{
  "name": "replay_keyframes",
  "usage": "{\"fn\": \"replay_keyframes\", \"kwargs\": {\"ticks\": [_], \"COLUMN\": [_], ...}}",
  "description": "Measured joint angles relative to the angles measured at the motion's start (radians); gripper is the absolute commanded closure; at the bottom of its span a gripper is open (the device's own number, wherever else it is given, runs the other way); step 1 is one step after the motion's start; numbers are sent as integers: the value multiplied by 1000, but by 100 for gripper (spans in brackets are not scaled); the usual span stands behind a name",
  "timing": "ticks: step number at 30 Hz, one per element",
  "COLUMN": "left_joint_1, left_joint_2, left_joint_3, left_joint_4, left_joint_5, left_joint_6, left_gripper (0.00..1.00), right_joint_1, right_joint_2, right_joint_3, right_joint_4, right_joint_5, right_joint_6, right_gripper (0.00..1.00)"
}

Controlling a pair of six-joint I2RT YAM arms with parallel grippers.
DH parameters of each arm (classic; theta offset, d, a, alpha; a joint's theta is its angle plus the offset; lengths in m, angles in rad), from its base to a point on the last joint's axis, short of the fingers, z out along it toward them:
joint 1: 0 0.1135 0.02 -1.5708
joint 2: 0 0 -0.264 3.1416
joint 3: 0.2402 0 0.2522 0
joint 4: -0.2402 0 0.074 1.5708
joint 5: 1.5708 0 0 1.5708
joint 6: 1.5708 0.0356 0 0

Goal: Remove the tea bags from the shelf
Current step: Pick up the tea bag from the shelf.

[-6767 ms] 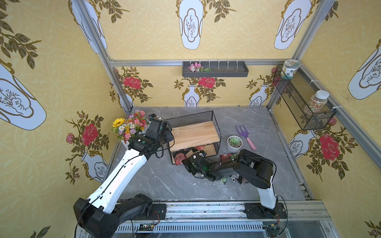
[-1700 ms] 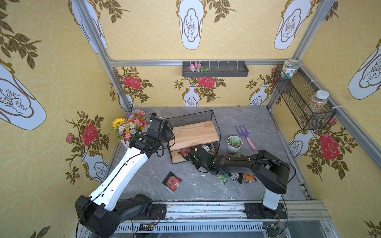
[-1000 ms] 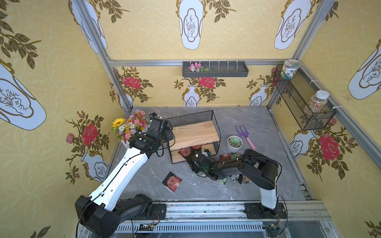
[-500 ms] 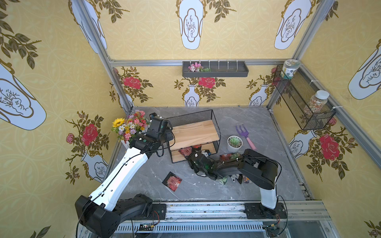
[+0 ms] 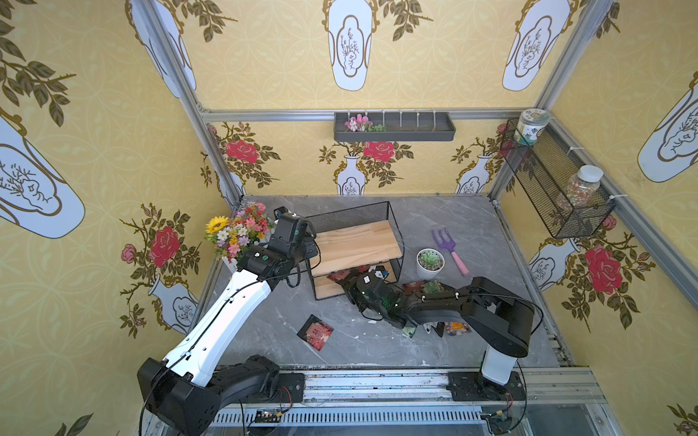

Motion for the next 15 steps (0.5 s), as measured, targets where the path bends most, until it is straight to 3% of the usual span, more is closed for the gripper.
{"fn": "replay_keyframes", "kwargs": {"ticks": [15], "left_joint_1": [0], "left_joint_2": [0], "left_joint_3": [0], "left_joint_4": [0], "left_joint_5": [0], "left_joint_6": [0], "left_gripper": [100], "right_joint_1": [30], "right_joint_2": [-53], "right_joint_3": [-189], "right_joint_4": [246], "right_joint_5": [-408], "right_joint_6": [-160], "right_gripper": [100]}}
